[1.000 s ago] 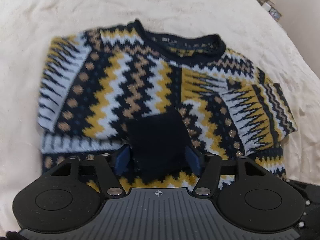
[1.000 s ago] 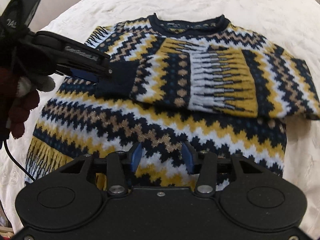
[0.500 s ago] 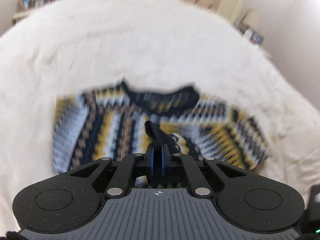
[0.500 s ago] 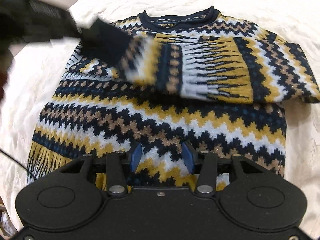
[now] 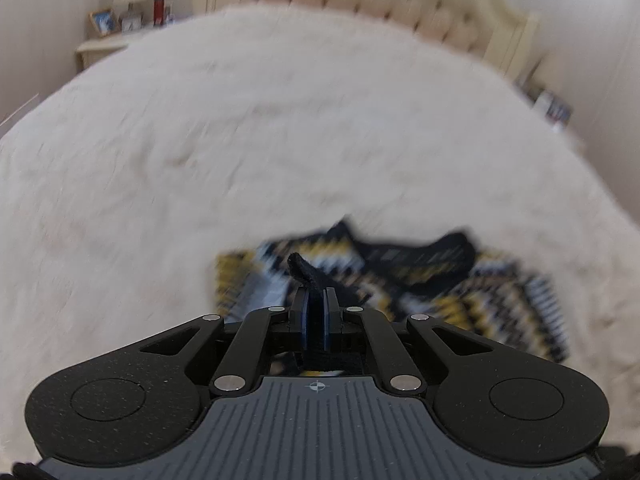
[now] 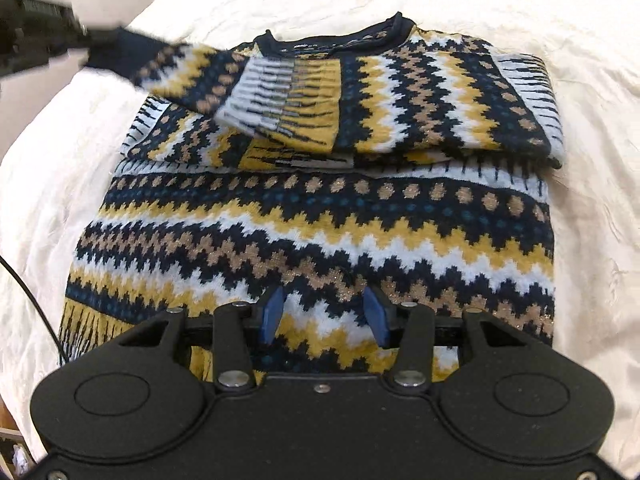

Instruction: Fold small clothes

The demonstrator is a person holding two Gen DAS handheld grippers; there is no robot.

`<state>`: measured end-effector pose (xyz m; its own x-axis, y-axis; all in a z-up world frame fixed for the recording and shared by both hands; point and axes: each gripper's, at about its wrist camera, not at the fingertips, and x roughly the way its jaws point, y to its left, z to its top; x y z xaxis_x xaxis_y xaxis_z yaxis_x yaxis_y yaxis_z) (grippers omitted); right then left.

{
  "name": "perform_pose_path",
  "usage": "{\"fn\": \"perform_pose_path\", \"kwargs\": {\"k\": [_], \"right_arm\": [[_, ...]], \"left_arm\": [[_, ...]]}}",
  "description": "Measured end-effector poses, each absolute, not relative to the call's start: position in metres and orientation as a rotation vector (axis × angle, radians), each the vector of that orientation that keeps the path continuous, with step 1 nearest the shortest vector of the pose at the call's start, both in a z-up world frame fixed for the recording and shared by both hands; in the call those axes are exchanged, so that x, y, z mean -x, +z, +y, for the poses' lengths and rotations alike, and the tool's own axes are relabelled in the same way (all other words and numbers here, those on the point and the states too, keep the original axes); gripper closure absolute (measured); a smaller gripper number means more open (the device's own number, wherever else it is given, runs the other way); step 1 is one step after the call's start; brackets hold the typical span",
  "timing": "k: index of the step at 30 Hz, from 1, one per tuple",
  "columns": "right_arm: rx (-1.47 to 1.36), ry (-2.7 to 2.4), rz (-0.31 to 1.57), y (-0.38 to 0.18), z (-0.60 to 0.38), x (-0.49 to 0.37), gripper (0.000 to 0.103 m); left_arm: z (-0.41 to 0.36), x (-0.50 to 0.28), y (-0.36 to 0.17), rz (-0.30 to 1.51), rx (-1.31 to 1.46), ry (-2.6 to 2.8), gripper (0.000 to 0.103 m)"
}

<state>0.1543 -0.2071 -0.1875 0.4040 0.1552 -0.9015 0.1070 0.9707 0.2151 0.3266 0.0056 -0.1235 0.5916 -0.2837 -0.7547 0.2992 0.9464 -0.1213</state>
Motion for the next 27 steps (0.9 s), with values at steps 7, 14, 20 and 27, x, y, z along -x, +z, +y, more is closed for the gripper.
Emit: {"fn": "perform_pose_path", "kwargs": {"k": [7, 14, 20, 27], "right_arm": [[-0.261, -0.009, 1.135, -0.183, -0.222, -0.162, 0.039], [-0.265, 0.002, 1.104, -0.175, -0.23, -0.17, 0.029], [-0.213, -0.01, 0.973, -0.154, -0.241, -0.194, 0.021], [-0.176, -0.07, 0.995, -0.174, -0.268, -0.246, 0.02]], "left_arm": [[0.017, -0.344, -0.187, 1.024, -0.123, -0.22, 0.068], [0.027, -0.33, -0.197, 1.054, -0.087, -0.185, 0.055], [0.016, -0.328, -0.196, 1.028, -0.112, -0.238, 0.037], [0.01, -0.338, -0.22, 1.061, -0.128, -0.201, 0.026]]}}
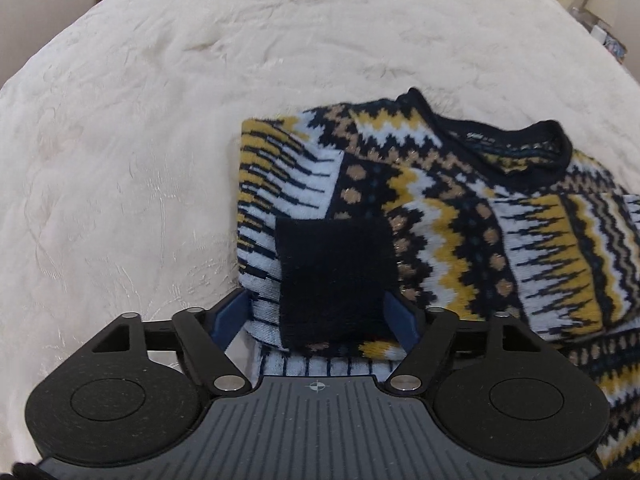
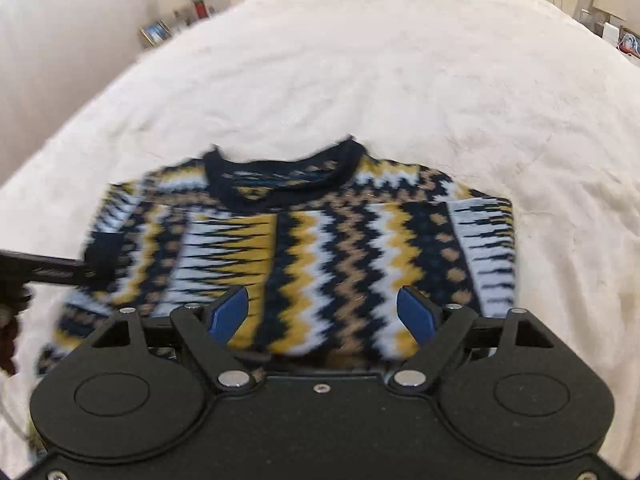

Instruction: Fold small clothes

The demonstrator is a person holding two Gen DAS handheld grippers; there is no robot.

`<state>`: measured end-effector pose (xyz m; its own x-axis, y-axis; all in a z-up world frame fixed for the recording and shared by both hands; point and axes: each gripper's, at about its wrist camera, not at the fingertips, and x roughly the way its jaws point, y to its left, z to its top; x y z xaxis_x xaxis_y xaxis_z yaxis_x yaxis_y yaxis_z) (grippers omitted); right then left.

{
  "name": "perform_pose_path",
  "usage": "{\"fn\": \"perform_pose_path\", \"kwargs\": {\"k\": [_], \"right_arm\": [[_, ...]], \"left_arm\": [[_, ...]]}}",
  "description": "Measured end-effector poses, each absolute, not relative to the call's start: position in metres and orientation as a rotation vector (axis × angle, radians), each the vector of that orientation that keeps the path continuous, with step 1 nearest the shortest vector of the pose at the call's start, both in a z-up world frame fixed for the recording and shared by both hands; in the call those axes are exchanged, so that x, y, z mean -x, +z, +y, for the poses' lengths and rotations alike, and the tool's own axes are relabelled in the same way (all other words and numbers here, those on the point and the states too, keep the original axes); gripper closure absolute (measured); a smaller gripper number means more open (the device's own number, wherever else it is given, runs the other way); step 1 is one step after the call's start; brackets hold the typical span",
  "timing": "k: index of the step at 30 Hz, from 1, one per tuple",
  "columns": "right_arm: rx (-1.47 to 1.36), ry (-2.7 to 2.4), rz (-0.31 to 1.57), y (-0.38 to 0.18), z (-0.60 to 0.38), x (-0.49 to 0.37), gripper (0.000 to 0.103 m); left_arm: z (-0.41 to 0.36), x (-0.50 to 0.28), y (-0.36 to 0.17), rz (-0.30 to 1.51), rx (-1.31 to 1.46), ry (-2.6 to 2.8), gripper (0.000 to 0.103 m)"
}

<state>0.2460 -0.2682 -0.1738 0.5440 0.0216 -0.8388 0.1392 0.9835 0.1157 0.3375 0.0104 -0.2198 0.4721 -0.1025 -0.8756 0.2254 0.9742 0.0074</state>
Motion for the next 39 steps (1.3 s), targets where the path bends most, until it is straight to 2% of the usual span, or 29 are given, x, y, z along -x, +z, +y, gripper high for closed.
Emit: {"fn": "perform_pose_path", "kwargs": {"k": [2, 5, 9, 13, 26, 36, 39], "right_arm": [[-0.175, -0.115, 1.042, -0.189, -0.278, -0.255, 0.02], [-0.197, -0.161, 1.098, -0.21, -0.288, -0.257, 0.02], [-0.169, -0.136, 1.095, -0.218, -0.284, -0.255, 0.01], [-0.157, -0.136, 1.078, -0.225, -0.278, -0.256, 0.0], [-0.124, -0.178, 1.0, -0.23, -0.27, -0.247, 0.0], [-0.116, -0.189, 1.037, -0.224, -0.269, -0.257, 0.0], [-0.134, -0.185, 1.029, -0.214, -0.27, -0.252, 0.006]], "left_arm": [[0.013, -0.341, -0.226, 1.082, -0.113, -0.192, 0.023], [0.017, -0.345, -0.233, 1.096, -0.089, -0.184, 0.013], [0.017, -0.349, -0.24, 1.104, -0.095, -0.177, 0.0], [0.017, -0.353, -0.243, 1.113, -0.086, -0.174, 0.0], [0.013, -0.352, -0.243, 1.095, -0.075, -0.146, 0.0], [0.009, -0.355, -0.24, 1.137, -0.096, -0.121, 0.0], [0.009, -0.352, -0.231, 1.126, -0.129, -0.143, 0.005]]}}
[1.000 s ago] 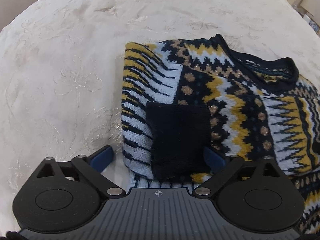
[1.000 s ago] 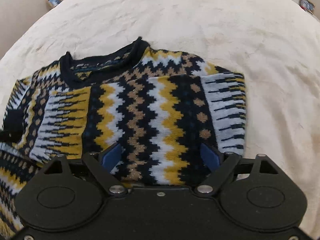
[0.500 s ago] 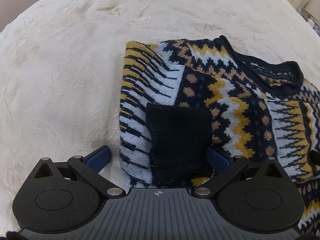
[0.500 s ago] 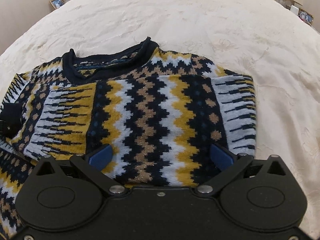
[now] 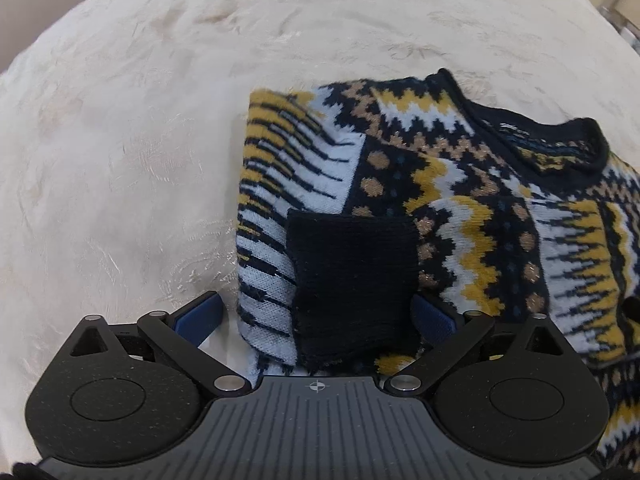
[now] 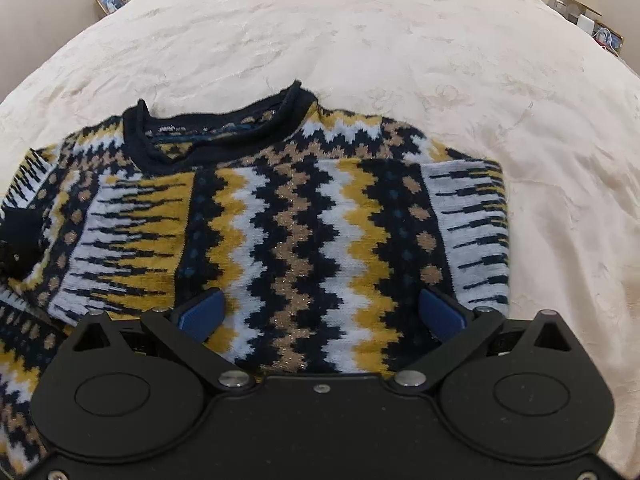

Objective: Fold small clothes
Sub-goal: 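Move both grippers to the sweater's ribbed hem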

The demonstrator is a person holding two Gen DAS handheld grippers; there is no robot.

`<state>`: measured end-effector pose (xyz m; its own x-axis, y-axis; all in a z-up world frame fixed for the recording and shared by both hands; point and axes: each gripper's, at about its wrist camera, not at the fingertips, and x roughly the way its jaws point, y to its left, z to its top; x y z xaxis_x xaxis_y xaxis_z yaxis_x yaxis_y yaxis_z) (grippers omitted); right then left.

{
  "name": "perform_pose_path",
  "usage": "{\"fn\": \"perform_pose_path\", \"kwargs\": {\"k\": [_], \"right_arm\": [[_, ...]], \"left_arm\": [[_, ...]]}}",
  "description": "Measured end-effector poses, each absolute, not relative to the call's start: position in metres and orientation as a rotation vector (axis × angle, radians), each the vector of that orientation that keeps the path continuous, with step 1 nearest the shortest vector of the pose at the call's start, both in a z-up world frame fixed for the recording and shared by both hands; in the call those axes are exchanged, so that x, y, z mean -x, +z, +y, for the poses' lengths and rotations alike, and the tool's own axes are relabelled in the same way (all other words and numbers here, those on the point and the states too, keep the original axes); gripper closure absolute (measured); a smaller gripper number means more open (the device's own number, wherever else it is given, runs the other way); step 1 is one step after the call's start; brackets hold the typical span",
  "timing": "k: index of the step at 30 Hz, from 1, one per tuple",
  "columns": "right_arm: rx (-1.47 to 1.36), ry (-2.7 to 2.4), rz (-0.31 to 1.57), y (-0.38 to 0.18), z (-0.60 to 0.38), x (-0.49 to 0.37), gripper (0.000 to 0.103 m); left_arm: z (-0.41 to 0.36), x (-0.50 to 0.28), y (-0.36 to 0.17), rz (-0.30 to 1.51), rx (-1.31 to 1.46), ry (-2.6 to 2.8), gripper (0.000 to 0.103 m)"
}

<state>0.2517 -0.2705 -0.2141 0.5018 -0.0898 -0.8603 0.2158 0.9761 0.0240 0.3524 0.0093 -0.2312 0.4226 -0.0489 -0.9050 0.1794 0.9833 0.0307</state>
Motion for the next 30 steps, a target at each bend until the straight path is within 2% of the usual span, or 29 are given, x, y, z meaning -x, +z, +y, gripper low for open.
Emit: {"fn": "perform_pose_path", "kwargs": {"k": [1, 3, 16, 21, 30], "right_arm": [[-0.149, -0.185, 1.03, -0.209, -0.271, -0.248, 0.01], [-0.184, -0.182, 1.024, -0.199, -0.272, -0.239, 0.01], [-0.23, -0.158, 1.003, -0.154, -0.249, -0.14, 0.01], [-0.237, -0.093, 1.044, -0.151, -0.237, -0.099, 0.01], [-0.238, -0.076, 1.104, -0.154, -0.225, -0.036, 0.009]], "left_arm": [[0.009, -0.349, -0.227, 1.115, -0.144, -0.151, 0.008], [0.009, -0.341, -0.219, 1.106, -0.175, -0.171, 0.015], [0.035, -0.245, -0.186, 1.116, -0.199, -0.226, 0.016], [0.05, -0.201, -0.187, 1.156, -0.16, -0.282, 0.02], [0.075, -0.137, -0.198, 1.217, -0.119, -0.301, 0.02]]}}
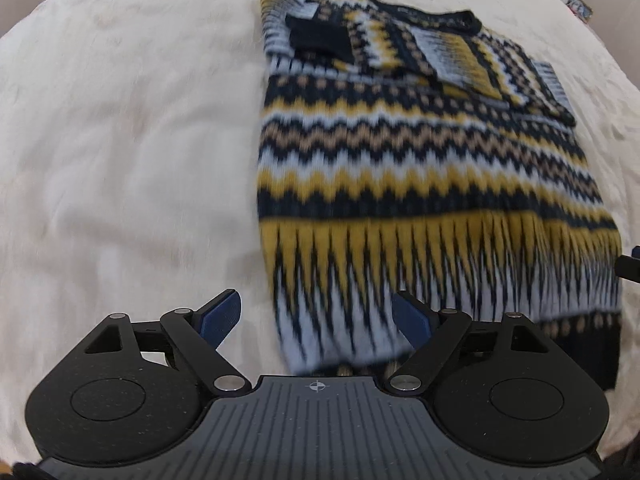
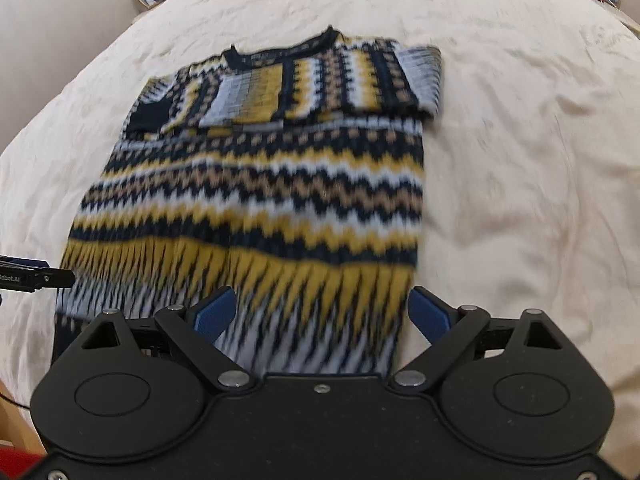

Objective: Fold small clothes
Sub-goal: 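Move both grippers to the sweater's ribbed hem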

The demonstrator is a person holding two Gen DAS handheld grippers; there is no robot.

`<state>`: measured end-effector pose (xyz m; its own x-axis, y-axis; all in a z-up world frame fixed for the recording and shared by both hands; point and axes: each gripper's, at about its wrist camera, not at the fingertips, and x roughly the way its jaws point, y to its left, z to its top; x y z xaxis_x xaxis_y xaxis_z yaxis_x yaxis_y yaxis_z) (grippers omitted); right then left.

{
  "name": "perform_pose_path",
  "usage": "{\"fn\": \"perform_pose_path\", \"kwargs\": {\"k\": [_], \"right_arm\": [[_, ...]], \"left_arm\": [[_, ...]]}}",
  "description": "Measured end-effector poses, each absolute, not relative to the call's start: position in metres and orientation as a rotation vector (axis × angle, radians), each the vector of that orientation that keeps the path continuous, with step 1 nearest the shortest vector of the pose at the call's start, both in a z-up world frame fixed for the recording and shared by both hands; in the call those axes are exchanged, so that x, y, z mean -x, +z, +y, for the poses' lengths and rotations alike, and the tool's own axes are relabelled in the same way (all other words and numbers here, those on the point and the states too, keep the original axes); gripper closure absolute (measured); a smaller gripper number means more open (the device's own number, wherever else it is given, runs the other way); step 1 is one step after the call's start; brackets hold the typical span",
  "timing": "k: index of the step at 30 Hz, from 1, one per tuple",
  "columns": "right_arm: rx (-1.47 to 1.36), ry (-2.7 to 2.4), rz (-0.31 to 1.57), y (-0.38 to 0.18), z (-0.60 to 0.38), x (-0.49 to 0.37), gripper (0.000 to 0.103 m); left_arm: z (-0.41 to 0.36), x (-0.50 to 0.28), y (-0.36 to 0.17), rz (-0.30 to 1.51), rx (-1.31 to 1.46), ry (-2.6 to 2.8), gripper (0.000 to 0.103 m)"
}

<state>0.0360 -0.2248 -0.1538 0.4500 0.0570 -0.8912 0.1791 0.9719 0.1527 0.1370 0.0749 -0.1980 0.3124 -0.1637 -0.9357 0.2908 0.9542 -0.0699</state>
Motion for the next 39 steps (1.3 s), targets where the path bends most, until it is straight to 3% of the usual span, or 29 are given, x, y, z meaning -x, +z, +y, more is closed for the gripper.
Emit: {"fn": "perform_pose_path", "kwargs": {"k": [4, 29, 39], "right_arm": [[-0.245, -0.049, 1.147, -0.159, -0.222, -0.019, 0.004], [-0.348, 0.102, 1.307, -0.202, -0.2, -0.003, 0.003], [-0.372, 0.088, 1.301, -0.213, -0.2, -0.002, 0.0]], "left_arm": [[0.08, -0.122, -0.202, 1.231, -0.139, -0.318, 0.02], [0.074, -0.096, -0.235, 1.308, -0.15, -0.361, 0.02], [0.074, -0.093, -0.241, 1.286, -0.126, -0.371, 0.007]]}}
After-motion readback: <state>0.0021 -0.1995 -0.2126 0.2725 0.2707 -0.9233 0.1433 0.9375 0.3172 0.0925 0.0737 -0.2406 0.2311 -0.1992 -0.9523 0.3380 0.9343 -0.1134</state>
